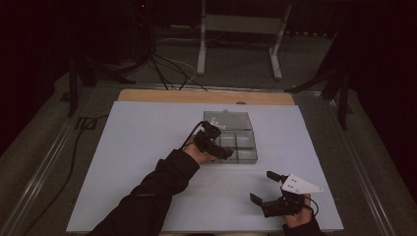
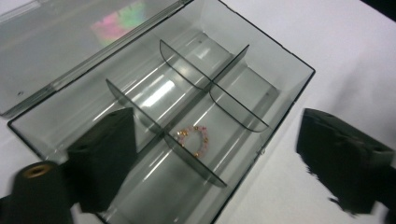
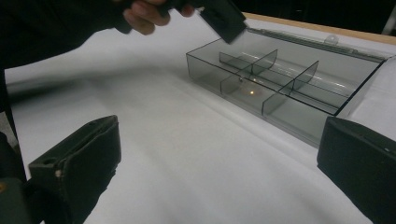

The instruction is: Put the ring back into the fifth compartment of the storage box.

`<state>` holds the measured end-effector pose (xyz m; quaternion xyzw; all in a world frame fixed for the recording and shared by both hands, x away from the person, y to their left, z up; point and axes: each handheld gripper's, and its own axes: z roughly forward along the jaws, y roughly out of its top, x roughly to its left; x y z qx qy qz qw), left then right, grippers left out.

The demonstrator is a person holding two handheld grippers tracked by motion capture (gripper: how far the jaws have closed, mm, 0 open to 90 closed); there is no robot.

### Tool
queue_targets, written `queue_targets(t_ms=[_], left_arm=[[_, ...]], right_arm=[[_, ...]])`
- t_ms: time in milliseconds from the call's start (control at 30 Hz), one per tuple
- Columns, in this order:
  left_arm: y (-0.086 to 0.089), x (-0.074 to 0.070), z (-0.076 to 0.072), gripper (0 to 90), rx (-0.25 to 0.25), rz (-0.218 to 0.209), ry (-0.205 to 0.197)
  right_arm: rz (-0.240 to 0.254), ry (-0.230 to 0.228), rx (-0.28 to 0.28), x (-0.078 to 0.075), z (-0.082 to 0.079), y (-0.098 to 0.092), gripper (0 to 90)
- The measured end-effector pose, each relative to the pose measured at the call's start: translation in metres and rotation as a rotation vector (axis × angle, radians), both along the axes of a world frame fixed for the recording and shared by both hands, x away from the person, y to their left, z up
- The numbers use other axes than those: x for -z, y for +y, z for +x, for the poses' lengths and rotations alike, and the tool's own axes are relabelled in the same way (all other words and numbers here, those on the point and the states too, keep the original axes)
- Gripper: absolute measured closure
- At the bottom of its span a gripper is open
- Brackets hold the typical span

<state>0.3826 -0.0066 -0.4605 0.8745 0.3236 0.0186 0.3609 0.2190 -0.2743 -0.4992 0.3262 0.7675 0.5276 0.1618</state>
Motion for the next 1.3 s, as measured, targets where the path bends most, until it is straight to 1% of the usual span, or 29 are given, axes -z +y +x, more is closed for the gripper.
queue_targets(t_ms=[33,67,100,167,233,300,333,400,433,500,533,600,667,700,733,767,800,867,900,933,967,1000,1067,1100,1133,1167,1200,1233,1300], left_arm=[[0.001,-0.001,-0.002,3.1,0.026,-0.007,0.003],[0.003,-0.002,-0.004,1.7,0.04,-0.014,0.009],[0.003,-0.002,-0.004,1.5,0.04,-0.014,0.009],[0.007,-0.004,-0.008,0.8,0.061,-0.007,0.006],[0.01,-0.006,-0.009,0.8,0.062,-0.007,0.005],[0.01,-0.006,-0.009,0.8,0.062,-0.007,0.005],[0.015,-0.008,-0.011,0.8,0.059,-0.017,0.002],[0.021,-0.011,-0.014,0.8,0.084,-0.013,-0.012],[0.023,-0.012,-0.016,0.8,0.087,-0.006,-0.019],[0.023,-0.012,-0.016,0.8,0.087,-0.006,-0.019],[0.033,-0.014,-0.02,0.8,0.076,-0.006,-0.027],[0.041,-0.015,-0.022,0.8,0.065,-0.009,-0.035],[0.05,-0.015,-0.025,0.8,0.056,-0.026,-0.038],[0.05,-0.015,-0.025,0.8,0.056,-0.026,-0.038],[0.061,-0.015,-0.028,0.8,0.056,-0.055,-0.049],[0.066,-0.014,-0.028,0.9,0.054,-0.074,-0.039],[0.066,-0.014,-0.028,0.8,0.054,-0.074,-0.039],[0.078,-0.011,-0.03,0.8,0.035,-0.093,-0.032],[0.078,-0.011,-0.03,0.9,0.035,-0.093,-0.032],[0.088,-0.008,-0.032,0.8,0.033,-0.12,-0.004],[0.096,-0.004,-0.036,0.8,0.03,-0.109,0.001],[0.096,-0.004,-0.036,0.9,0.03,-0.109,0.001],[0.106,0.0,-0.041,0.9,0.025,-0.101,0.003],[0.106,0.0,-0.041,0.8,0.025,-0.101,0.003],[0.116,0.004,-0.046,0.8,0.013,-0.105,0.0],[0.121,0.006,-0.048,0.9,0.005,-0.109,0.003],[0.13,0.009,-0.053,0.9,-0.009,-0.129,0.01],[0.135,0.011,-0.055,0.9,-0.012,-0.138,0.008],[0.135,0.011,-0.055,0.8,-0.012,-0.138,0.008]], right_arm=[[-0.001,0.001,-0.001,0.0,0.0,0.0,0.0],[-0.002,0.002,-0.001,0.0,0.0,0.0,0.0],[-0.002,0.003,0.0,0.001,0.0,0.0,0.0],[-0.001,0.002,0.0,0.0,0.0,0.001,0.0],[-0.003,0.004,-0.003,0.001,0.0,0.001,0.0],[-0.006,0.004,-0.003,0.001,0.0,0.001,0.0],[-0.003,0.002,-0.002,0.0,0.0,0.001,0.0],[-0.003,0.002,0.0,0.0,0.0,0.001,0.0],[-0.003,0.004,0.001,0.001,0.001,0.001,0.0],[0.0,0.006,0.002,0.0,0.001,0.001,0.0],[0.002,0.004,0.002,0.0,0.001,0.001,0.0],[-0.001,0.007,0.0,0.001,0.001,0.001,0.0],[-0.004,0.008,0.0,0.001,0.001,0.001,0.0],[-0.001,0.007,0.001,0.0,0.001,0.001,0.0],[0.003,0.004,0.001,0.0,0.001,0.001,0.0],[0.001,0.006,0.001,0.0,0.001,0.001,0.0],[-0.002,0.008,0.002,0.001,0.001,0.001,0.0],[-0.002,0.008,0.001,0.001,0.001,0.001,0.0],[-0.002,0.008,0.001,0.001,0.001,0.001,0.0],[0.0,0.007,0.003,0.0,0.001,0.002,0.0],[-0.001,0.01,0.003,0.001,0.001,0.002,0.0],[-0.002,0.011,0.003,0.001,0.001,0.002,0.0],[-0.003,0.012,0.004,0.001,0.001,0.002,0.0],[-0.003,0.012,0.004,0.001,0.001,0.002,0.0],[-0.001,0.009,0.006,0.001,0.001,0.002,0.0],[-0.001,0.009,0.006,0.001,0.001,0.002,0.0],[-0.001,0.013,0.006,0.001,0.001,0.002,0.0],[-0.002,0.012,0.008,0.001,0.001,0.002,0.0],[-0.002,0.012,0.008,0.001,0.001,0.002,0.0]])
